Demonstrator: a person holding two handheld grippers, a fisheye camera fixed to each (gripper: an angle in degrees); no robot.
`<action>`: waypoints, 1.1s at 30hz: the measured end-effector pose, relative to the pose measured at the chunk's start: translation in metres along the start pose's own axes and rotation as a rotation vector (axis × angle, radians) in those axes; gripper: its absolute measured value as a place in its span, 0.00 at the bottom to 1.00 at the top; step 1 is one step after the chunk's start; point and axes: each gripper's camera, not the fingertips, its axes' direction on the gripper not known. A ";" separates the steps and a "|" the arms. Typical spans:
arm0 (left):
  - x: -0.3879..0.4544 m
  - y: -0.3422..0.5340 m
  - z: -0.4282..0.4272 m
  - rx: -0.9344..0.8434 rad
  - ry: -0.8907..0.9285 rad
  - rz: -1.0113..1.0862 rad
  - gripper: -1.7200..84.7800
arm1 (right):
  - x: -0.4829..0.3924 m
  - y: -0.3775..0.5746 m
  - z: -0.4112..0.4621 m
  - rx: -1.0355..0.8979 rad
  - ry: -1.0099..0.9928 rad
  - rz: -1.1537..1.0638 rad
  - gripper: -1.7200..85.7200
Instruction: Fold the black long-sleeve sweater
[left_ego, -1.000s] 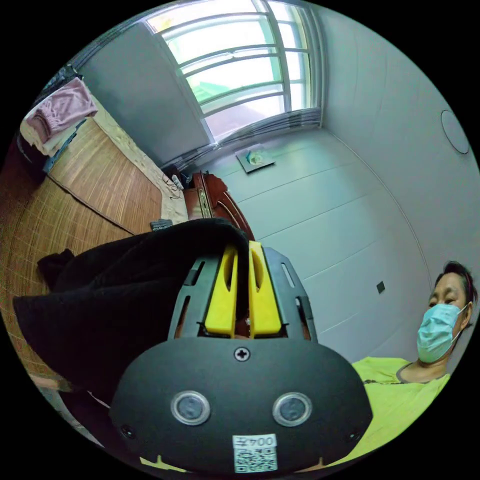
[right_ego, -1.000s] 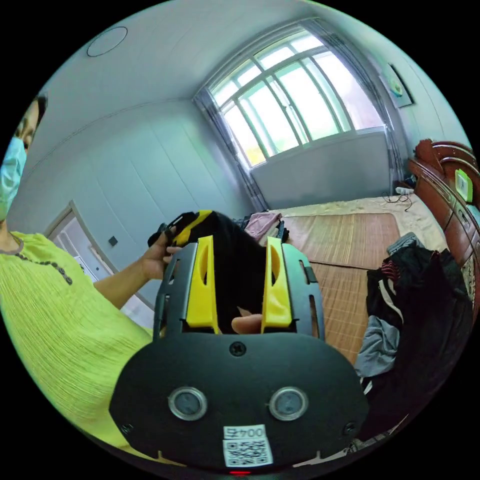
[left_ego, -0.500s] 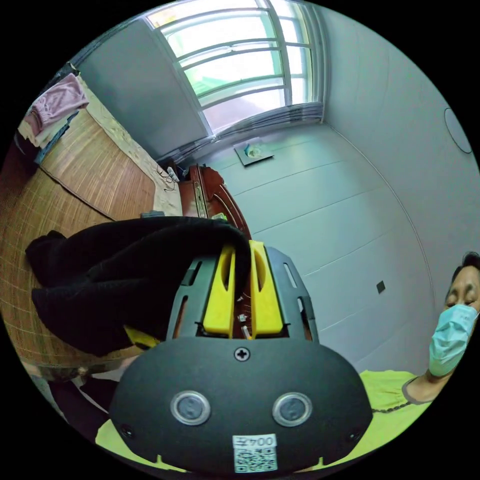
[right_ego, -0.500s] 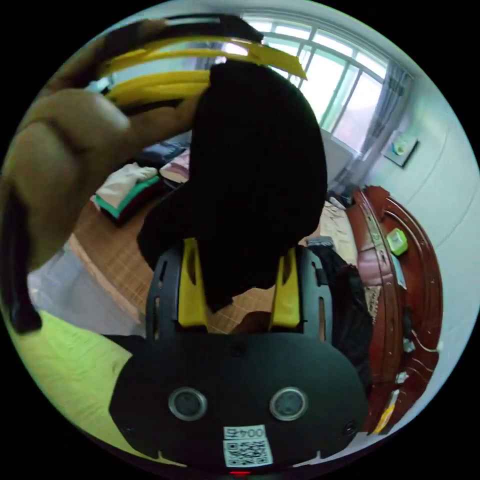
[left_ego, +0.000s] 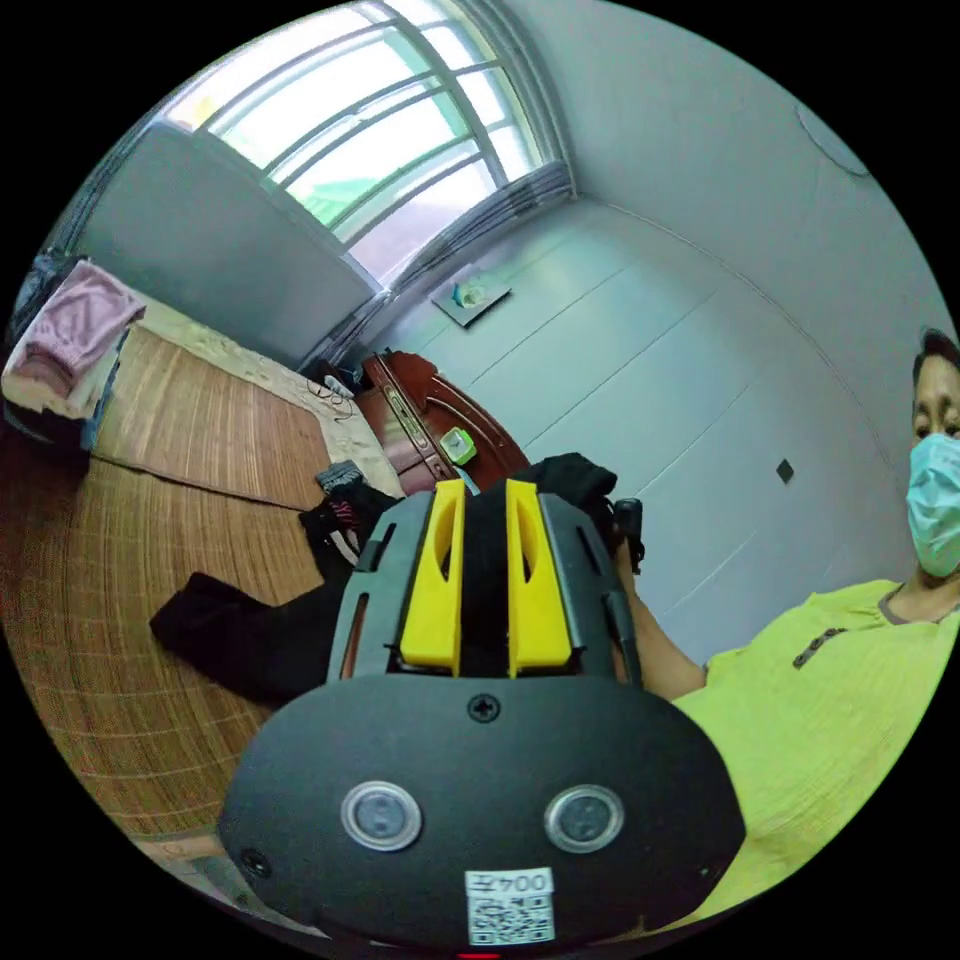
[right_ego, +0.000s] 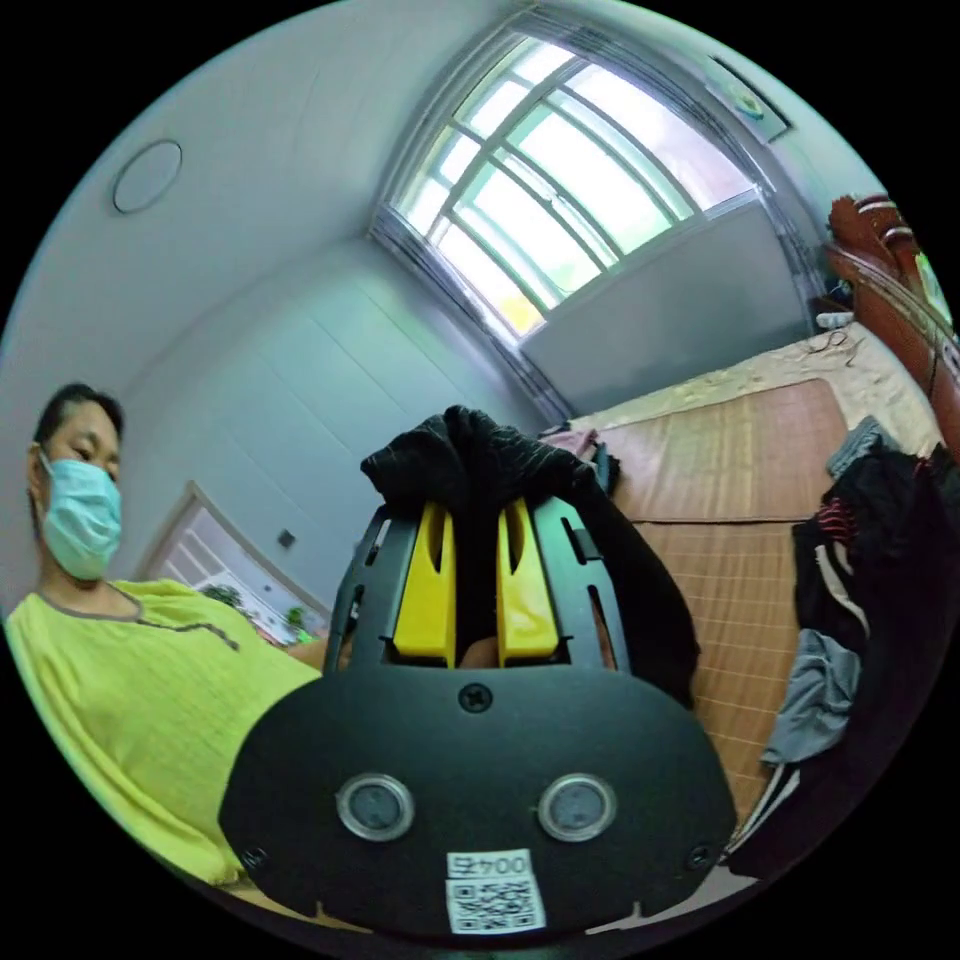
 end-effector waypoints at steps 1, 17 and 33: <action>-0.011 0.016 -0.011 0.016 -0.037 0.013 0.16 | 0.002 -0.004 -0.011 0.032 -0.065 0.009 0.09; -0.028 0.116 0.033 -0.164 -0.267 0.346 0.29 | -0.008 -0.050 -0.001 0.112 -0.231 0.070 0.09; -0.037 -0.002 -0.019 0.072 0.035 0.072 0.04 | 0.117 0.008 0.004 0.061 0.083 0.545 0.13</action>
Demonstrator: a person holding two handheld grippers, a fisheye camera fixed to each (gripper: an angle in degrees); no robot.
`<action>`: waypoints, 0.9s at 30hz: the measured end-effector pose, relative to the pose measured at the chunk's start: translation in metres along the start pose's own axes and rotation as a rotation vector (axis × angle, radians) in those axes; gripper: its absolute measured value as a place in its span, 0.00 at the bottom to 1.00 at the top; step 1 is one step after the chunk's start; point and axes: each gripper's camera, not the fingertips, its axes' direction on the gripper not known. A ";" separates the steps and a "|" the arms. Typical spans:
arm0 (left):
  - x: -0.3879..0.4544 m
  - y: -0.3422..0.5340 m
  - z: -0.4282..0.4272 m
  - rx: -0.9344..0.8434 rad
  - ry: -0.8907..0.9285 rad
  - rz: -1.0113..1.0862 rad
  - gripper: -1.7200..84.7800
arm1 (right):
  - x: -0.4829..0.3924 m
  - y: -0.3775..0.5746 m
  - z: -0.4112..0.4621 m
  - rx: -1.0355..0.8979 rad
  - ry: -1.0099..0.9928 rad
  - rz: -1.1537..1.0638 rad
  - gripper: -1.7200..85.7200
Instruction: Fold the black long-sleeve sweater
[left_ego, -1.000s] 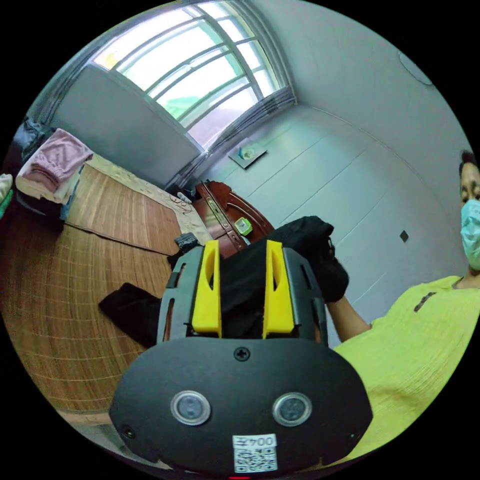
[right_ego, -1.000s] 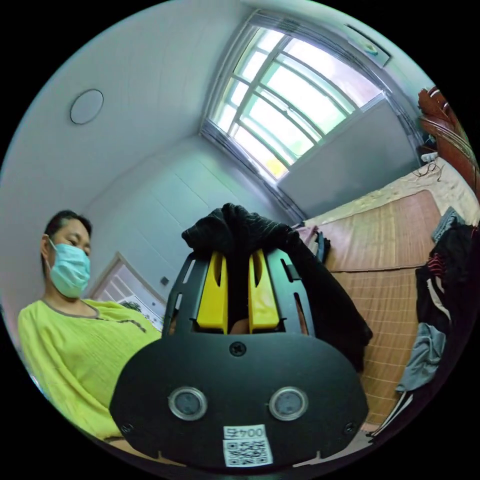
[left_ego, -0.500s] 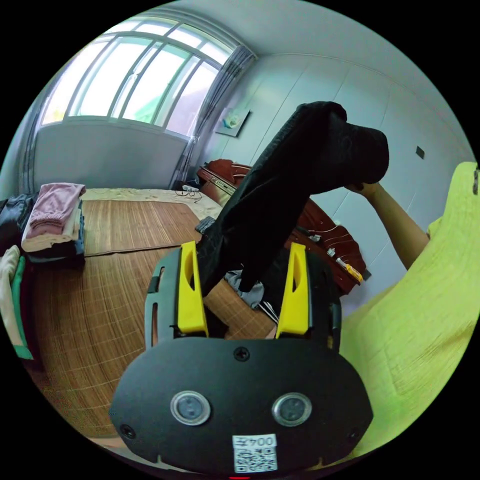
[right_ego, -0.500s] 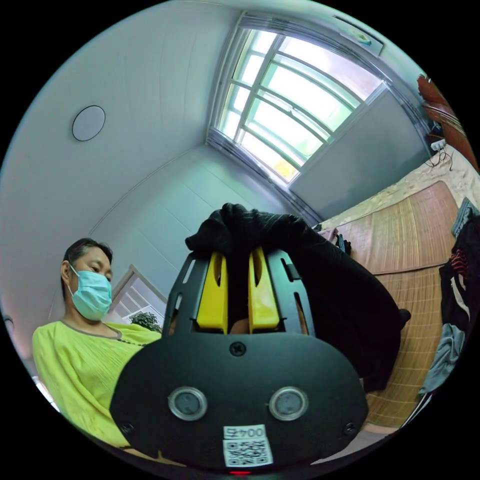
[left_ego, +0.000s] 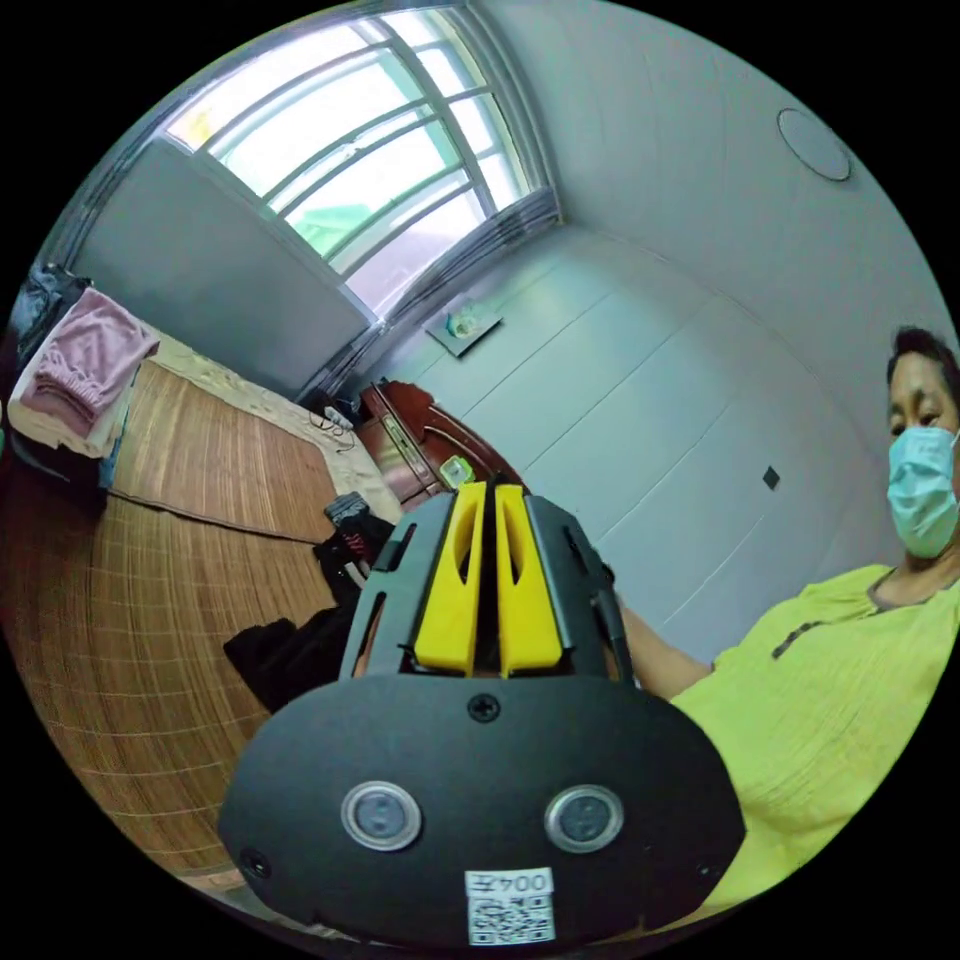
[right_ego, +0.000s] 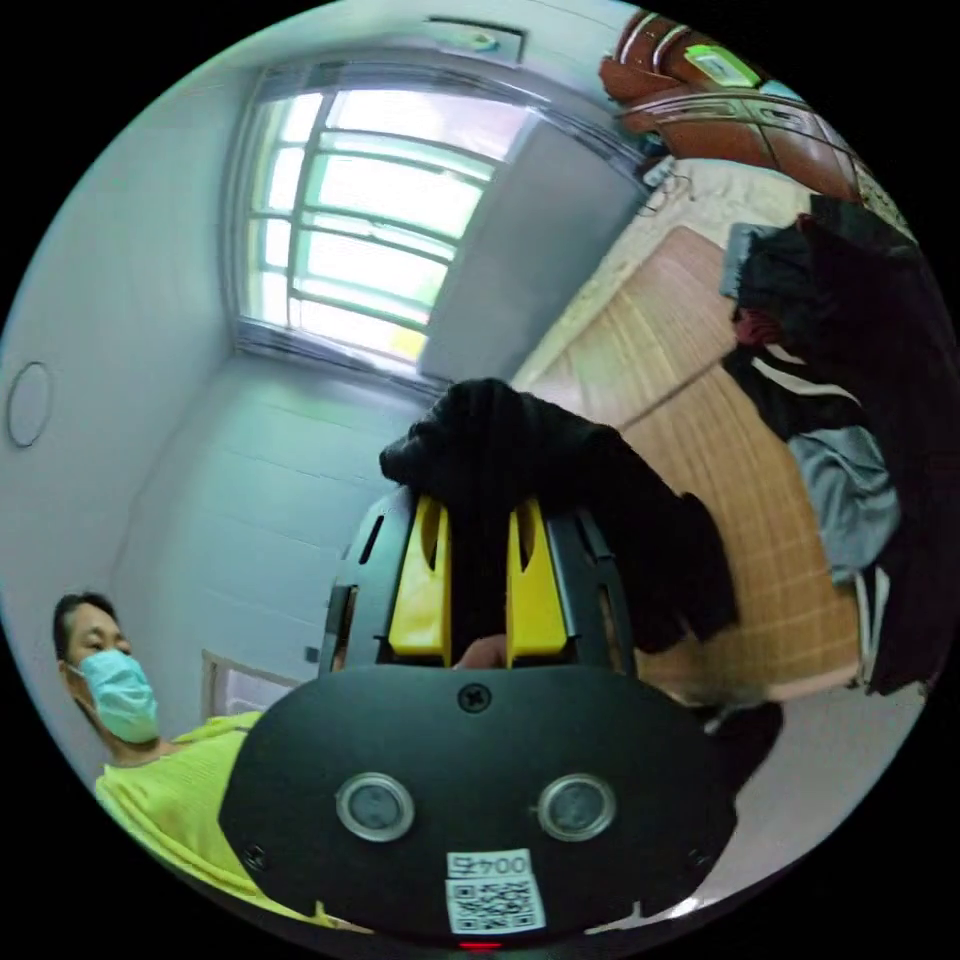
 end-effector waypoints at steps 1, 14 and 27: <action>0.009 -0.007 -0.002 0.017 0.004 0.015 0.04 | 0.012 0.004 0.010 -0.067 0.122 0.006 0.14; 0.042 0.077 -0.024 -0.074 -0.271 -0.112 0.04 | 0.061 0.074 -0.004 0.056 0.366 -0.136 0.03; 0.108 0.139 0.005 0.031 -0.382 -0.183 0.04 | 0.046 0.083 0.066 -0.209 0.248 -0.448 0.07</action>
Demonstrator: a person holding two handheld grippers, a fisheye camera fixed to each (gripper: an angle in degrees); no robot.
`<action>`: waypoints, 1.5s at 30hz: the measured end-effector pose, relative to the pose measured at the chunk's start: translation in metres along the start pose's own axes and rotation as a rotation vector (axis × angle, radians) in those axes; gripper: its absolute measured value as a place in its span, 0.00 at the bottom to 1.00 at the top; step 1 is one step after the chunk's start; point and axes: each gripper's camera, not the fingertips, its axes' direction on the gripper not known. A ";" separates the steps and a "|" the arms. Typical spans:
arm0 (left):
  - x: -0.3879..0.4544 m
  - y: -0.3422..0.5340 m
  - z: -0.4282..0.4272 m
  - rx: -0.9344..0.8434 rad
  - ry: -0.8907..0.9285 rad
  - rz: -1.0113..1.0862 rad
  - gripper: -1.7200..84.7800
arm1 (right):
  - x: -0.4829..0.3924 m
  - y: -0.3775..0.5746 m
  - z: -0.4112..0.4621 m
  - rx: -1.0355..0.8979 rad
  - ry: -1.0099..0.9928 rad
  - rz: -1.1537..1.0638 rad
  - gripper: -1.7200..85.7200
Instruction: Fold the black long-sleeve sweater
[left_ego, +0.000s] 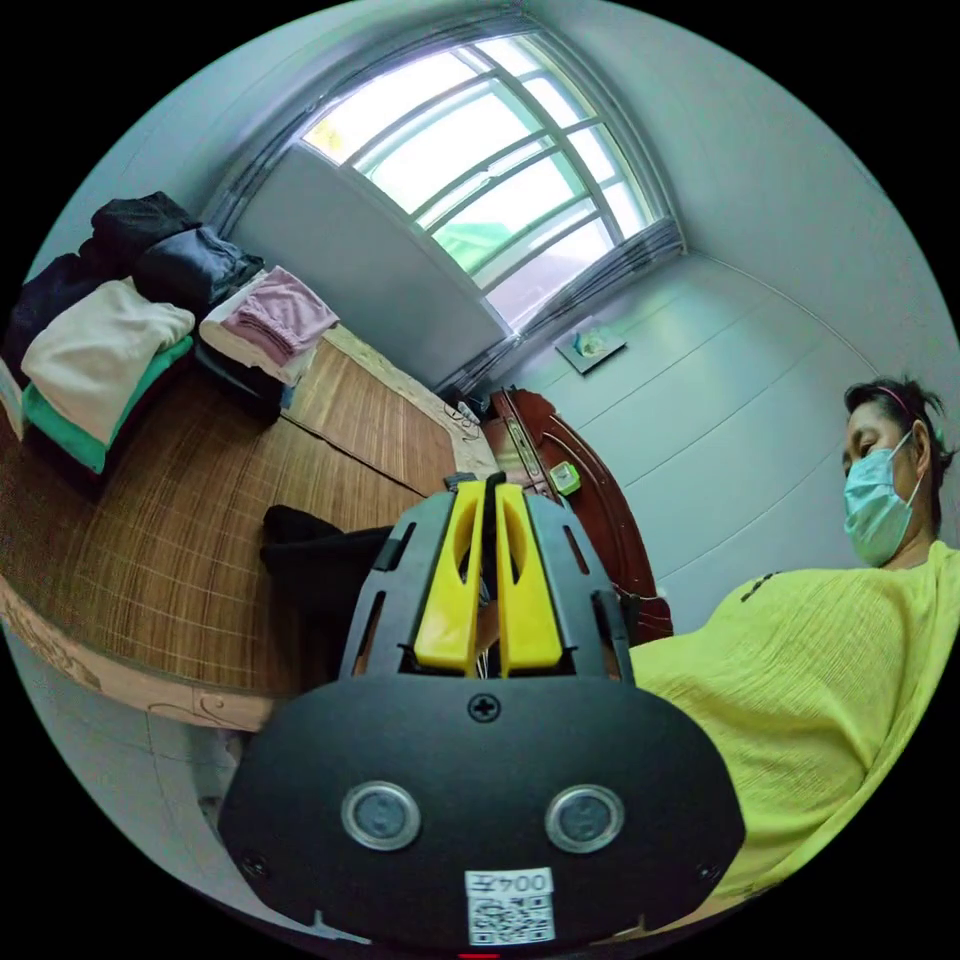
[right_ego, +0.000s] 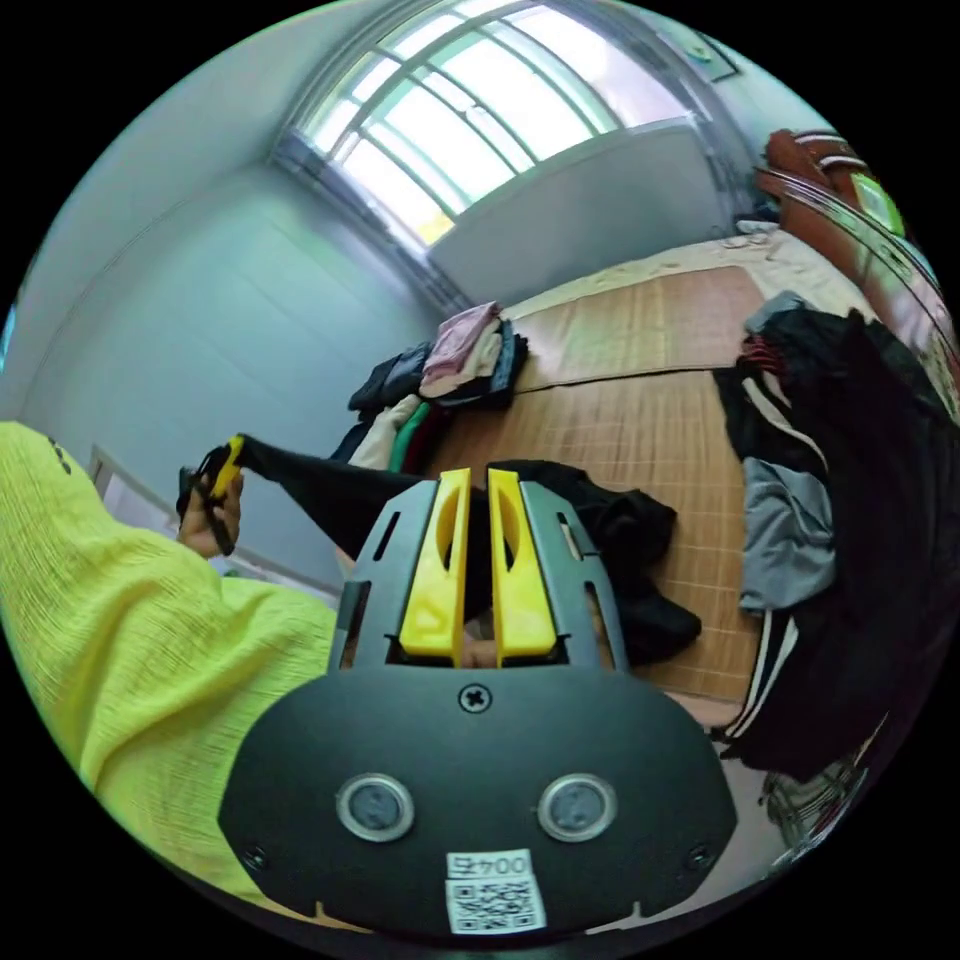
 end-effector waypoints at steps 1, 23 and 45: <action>0.014 0.001 0.010 0.003 0.012 0.015 0.04 | -0.004 -0.007 0.007 -0.030 -0.024 -0.043 0.06; 0.287 -0.031 0.248 0.023 0.260 0.207 0.03 | 0.134 0.003 0.005 -0.044 -0.599 0.403 0.26; 0.391 -0.014 0.316 -0.091 0.400 0.174 0.03 | 0.176 0.042 0.139 0.281 -1.134 0.792 0.24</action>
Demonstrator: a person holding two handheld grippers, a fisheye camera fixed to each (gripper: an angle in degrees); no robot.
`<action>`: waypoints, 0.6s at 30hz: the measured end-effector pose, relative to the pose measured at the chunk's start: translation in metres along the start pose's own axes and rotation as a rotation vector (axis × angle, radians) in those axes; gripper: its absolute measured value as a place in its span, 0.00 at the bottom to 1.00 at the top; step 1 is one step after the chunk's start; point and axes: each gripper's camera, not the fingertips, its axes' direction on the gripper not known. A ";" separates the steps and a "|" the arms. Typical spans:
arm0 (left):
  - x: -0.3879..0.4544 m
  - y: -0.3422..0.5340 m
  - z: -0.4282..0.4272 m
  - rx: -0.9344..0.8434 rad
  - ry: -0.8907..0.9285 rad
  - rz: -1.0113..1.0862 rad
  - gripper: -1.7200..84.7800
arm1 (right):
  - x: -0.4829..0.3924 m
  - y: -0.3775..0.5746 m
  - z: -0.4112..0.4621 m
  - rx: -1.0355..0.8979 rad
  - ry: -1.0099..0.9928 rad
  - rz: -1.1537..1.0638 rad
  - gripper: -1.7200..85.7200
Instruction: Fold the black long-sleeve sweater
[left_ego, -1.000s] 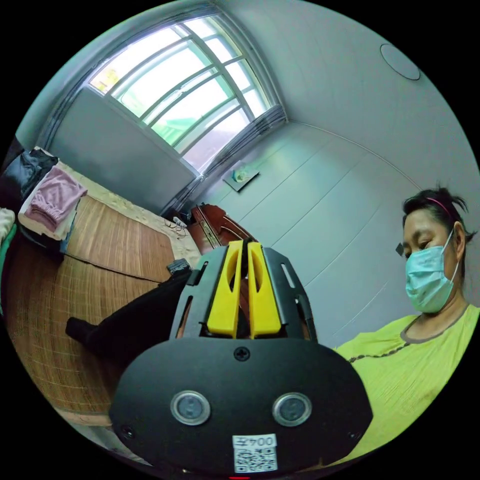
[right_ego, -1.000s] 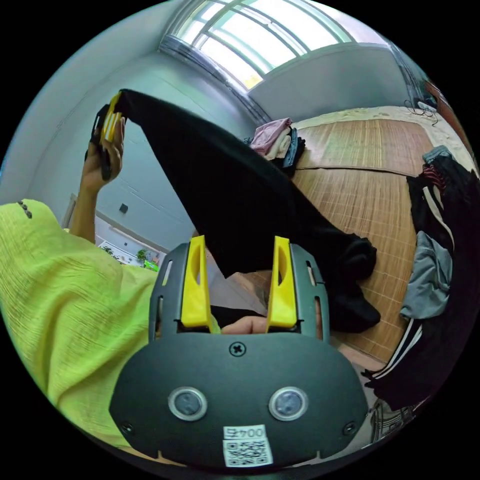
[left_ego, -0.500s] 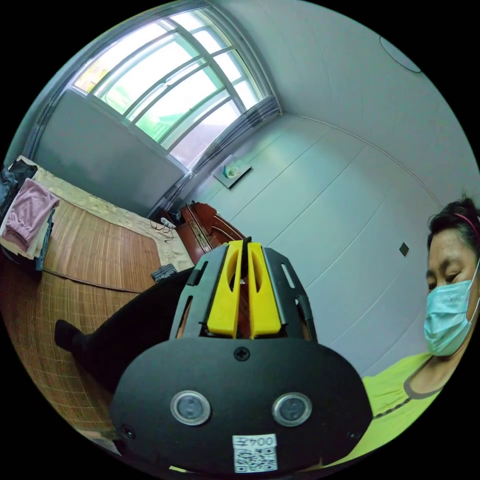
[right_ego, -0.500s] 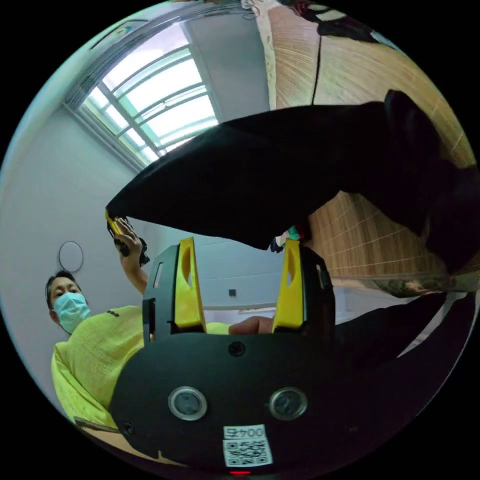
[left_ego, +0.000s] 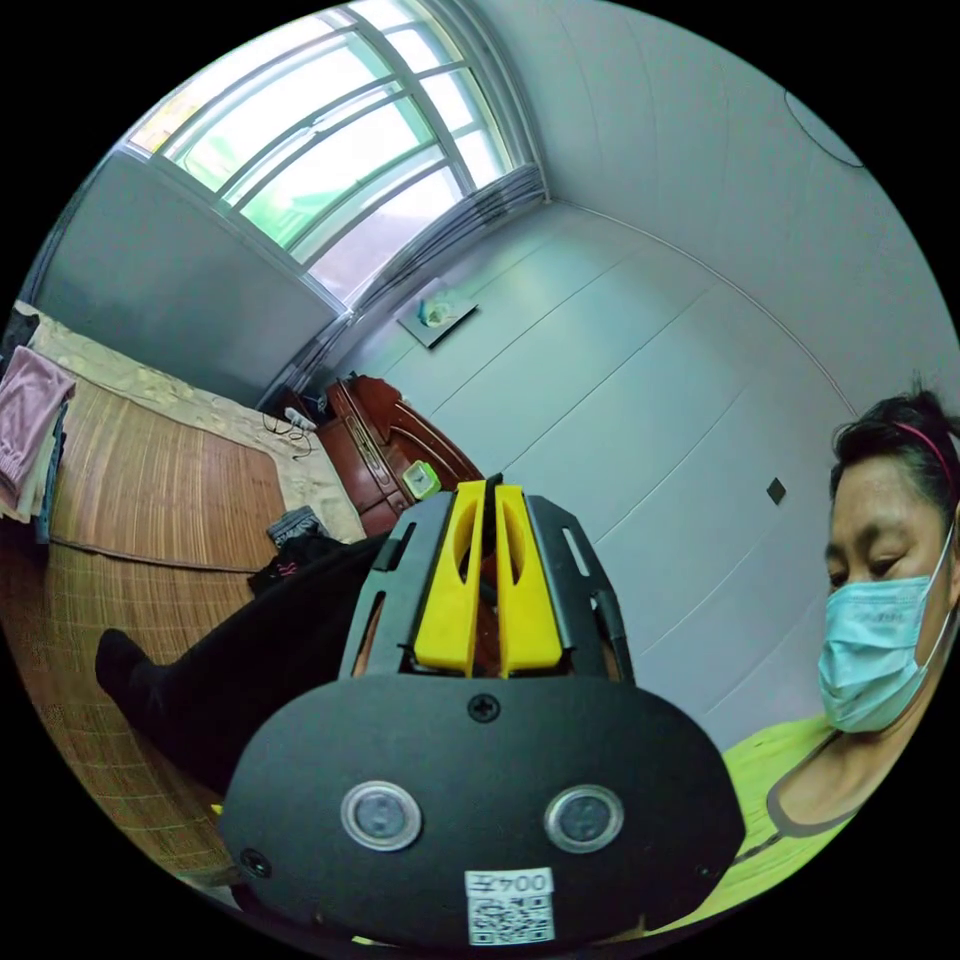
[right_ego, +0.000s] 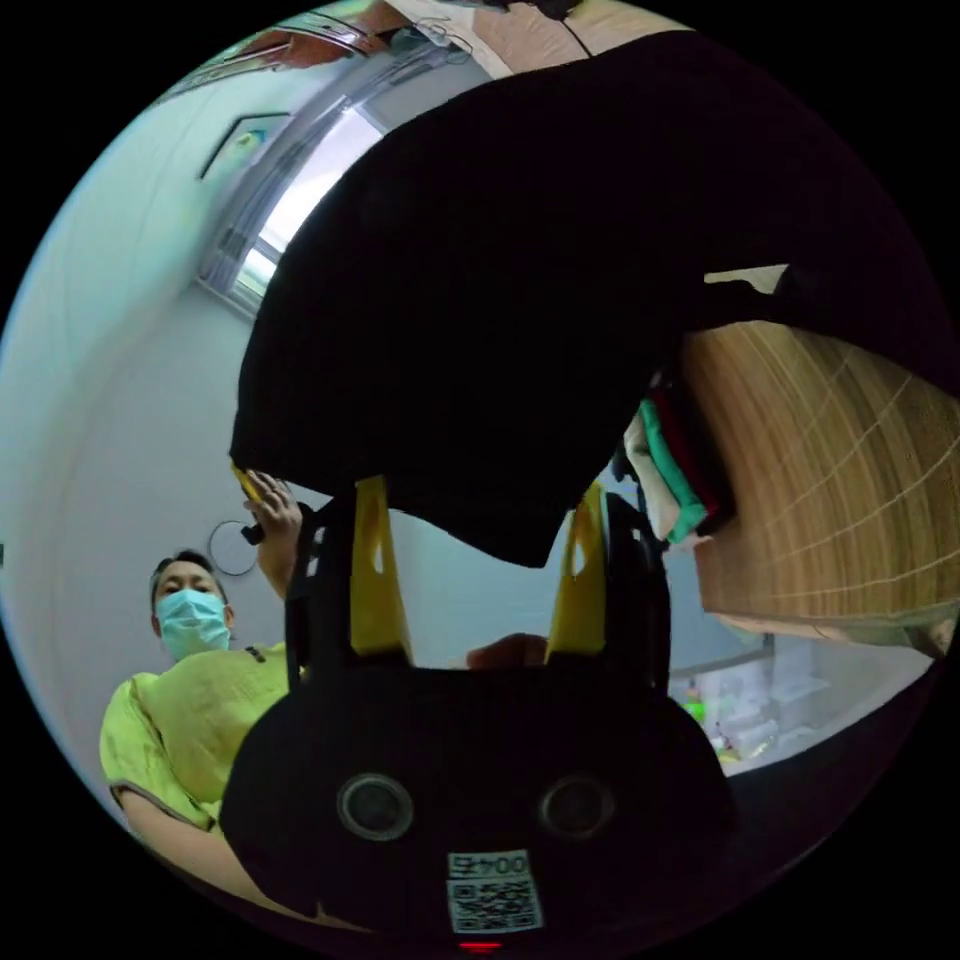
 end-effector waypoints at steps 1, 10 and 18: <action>0.002 -0.002 -0.002 0.003 0.005 0.001 0.03 | 0.002 0.004 -0.003 0.025 -0.064 -0.025 0.16; -0.008 -0.031 -0.091 0.081 -0.148 0.047 0.03 | -0.106 0.046 -0.088 0.275 0.105 -0.344 0.04; 0.000 -0.040 -0.183 0.123 -0.183 0.100 0.03 | -0.292 0.063 -0.083 0.272 0.271 -0.810 0.02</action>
